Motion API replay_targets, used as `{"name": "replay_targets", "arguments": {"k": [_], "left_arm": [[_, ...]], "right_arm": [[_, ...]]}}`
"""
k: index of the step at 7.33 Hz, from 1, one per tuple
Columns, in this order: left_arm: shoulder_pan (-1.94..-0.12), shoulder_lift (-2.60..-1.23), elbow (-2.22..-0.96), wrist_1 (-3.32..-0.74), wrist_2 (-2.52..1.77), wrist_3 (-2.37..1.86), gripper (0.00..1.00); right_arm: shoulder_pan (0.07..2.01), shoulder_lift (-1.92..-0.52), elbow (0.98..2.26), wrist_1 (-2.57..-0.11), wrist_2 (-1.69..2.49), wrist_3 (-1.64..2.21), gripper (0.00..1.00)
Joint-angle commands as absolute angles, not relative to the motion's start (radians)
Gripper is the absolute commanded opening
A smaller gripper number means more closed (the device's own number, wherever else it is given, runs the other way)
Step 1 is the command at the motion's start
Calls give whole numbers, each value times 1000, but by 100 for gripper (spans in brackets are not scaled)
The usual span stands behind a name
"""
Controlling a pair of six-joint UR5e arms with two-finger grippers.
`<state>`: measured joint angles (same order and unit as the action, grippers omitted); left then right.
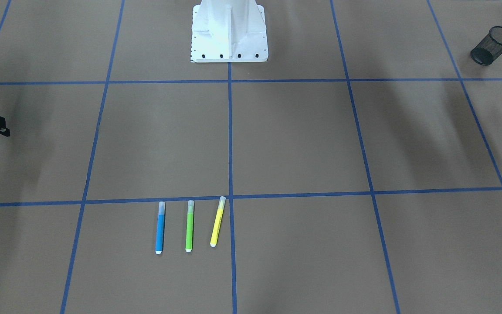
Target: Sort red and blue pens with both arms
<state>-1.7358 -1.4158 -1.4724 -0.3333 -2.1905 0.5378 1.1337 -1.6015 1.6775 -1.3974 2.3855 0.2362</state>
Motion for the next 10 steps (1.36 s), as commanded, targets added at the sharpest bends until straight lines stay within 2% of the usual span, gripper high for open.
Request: {"name": "replay_targets", "arguments": {"k": [1, 6, 10], "left_arm": [[-1740, -1375, -1493, -316, -2192, 551, 0], [-1735, -1374, -1428, -328, -2285, 551, 0], [-1733, -1379, -1355, -409, -2327, 545, 22]], "right_arm": [[1131, -1600, 1675, -1397, 2385, 236, 100], [1129, -1592, 1661, -1397, 2385, 236, 100], [1126, -1575, 1644, -1397, 2385, 238, 100]]}}
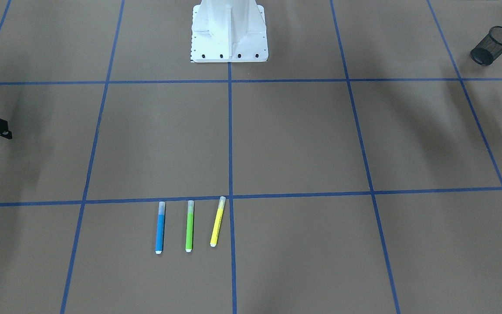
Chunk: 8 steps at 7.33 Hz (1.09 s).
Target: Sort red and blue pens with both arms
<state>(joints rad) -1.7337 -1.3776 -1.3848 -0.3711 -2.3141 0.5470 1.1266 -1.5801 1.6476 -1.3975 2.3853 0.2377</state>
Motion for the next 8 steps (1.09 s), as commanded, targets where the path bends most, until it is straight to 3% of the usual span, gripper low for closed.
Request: {"name": "replay_targets", "arguments": {"k": [1, 5, 8], "left_arm": [[-1733, -1381, -1355, -410, -2329, 543, 99], [-1733, -1410, -1379, -373, -2338, 551, 100], [-1732, -1423, -1587, -392, -2448, 549, 100]], "right_arm": [[1126, -1575, 1644, -1397, 2385, 238, 100], [1126, -1565, 1654, -1397, 2385, 250, 100], [1115, -1531, 1684, -1394, 2376, 354, 100]]}}
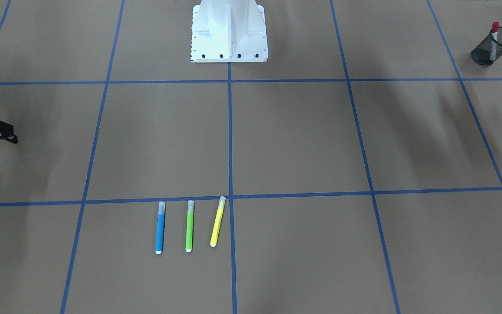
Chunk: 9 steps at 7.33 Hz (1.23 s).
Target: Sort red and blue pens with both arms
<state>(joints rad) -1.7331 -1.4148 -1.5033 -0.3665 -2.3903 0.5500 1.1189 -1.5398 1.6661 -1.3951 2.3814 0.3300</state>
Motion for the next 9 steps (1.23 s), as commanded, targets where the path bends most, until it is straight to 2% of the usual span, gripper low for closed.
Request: {"name": "replay_targets", "arguments": {"k": [1, 3, 5, 7, 9], "left_arm": [[-1732, -1439, -1610, -485, -2473, 543, 100], [-1727, -1483, -1617, -668, -2541, 535, 100], [-1724, -1494, -1612, -980, -2563, 388, 100], [-1688, -1512, -1618, -1228, -2557, 192, 100], [-1652, -1578, -1620, -1243, -2557, 152, 100]], "right_arm": [[1115, -1523, 1689, -1396, 2375, 356, 100], [1115, -1464, 1681, -1397, 2321, 433, 100], [1083, -1360, 1674, -1399, 2289, 634, 100], [990, -1193, 1597, -1399, 2251, 842, 99], [922, -1054, 1505, -1397, 2200, 908, 99]]}}
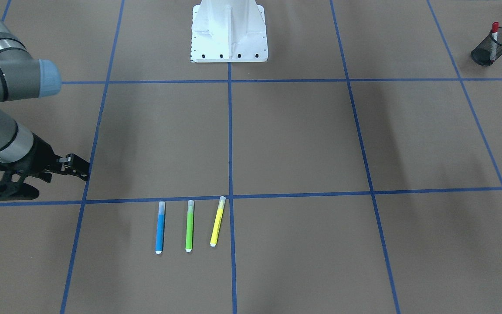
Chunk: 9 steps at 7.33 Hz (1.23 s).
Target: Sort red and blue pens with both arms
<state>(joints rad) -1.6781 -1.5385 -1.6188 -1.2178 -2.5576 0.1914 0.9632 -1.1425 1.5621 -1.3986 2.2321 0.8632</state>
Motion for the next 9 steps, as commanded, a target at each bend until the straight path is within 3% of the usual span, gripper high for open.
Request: {"name": "replay_targets", "arguments": {"k": [1, 3, 5, 6, 9], "left_arm": [[-1651, -1581, -1623, -1249, -2568, 147, 100], [-1638, -1575, -1617, -1323, -2566, 146, 100], [-1638, -1578, -1624, -1328, -2568, 115, 100], [-1637, -1578, -1623, -1342, -2566, 115, 100], [-1617, -1582, -1615, -1378, -2557, 117, 100]], "right_arm": [[881, -987, 1452, -1396, 2137, 913, 98], [812, -907, 1381, -1397, 2042, 923, 93], [789, -832, 1240, -1279, 2037, 1038, 76], [787, -830, 1198, -1217, 2033, 1064, 73], [776, -818, 1180, -1216, 2010, 1066, 60]]}}
